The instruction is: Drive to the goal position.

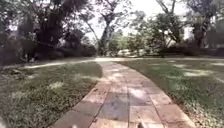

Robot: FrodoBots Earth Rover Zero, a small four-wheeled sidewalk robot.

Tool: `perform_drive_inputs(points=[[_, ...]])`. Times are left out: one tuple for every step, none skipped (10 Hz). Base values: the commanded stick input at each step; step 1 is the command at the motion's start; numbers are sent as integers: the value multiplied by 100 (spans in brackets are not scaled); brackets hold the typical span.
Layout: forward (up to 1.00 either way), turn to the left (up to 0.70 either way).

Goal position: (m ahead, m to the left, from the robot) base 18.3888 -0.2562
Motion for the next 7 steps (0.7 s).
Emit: perform_drive_inputs(points=[[70, 0], [70, 0], [70, 0], [70, 0], [70, 0], [70, 0], [70, 0]])
